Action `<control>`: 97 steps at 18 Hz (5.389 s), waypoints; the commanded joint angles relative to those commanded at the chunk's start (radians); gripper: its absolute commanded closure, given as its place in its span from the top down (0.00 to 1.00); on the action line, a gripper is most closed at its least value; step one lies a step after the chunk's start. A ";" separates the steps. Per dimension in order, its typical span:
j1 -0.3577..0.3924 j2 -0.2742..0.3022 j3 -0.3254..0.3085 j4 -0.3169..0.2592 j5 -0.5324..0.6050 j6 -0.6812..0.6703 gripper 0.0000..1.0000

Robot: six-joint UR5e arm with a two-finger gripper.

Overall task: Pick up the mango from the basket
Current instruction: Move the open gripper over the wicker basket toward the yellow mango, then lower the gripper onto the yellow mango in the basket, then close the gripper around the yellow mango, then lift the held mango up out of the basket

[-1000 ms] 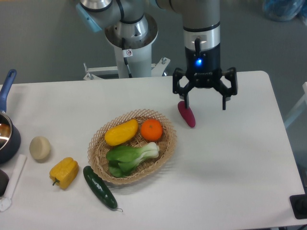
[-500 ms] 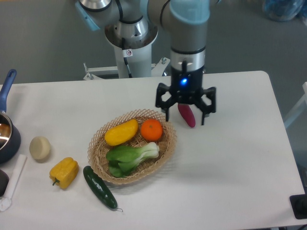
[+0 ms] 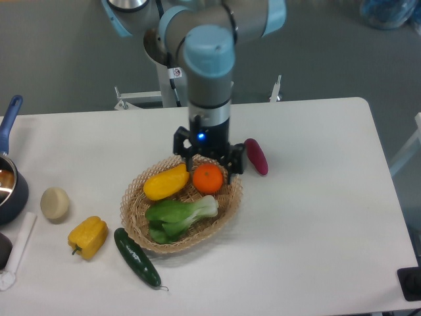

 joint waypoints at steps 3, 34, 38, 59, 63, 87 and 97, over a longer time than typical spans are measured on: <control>-0.020 -0.009 -0.005 -0.003 0.000 0.011 1.00; -0.069 -0.106 -0.113 -0.005 0.002 0.295 1.00; -0.069 -0.108 -0.115 -0.006 -0.002 0.293 1.00; -0.074 -0.131 -0.133 -0.006 0.002 0.281 1.00; -0.074 -0.132 -0.130 -0.008 0.003 0.281 0.96; 0.049 0.012 0.083 0.002 -0.300 0.086 0.43; 0.193 -0.015 0.314 0.003 -0.437 -0.076 0.44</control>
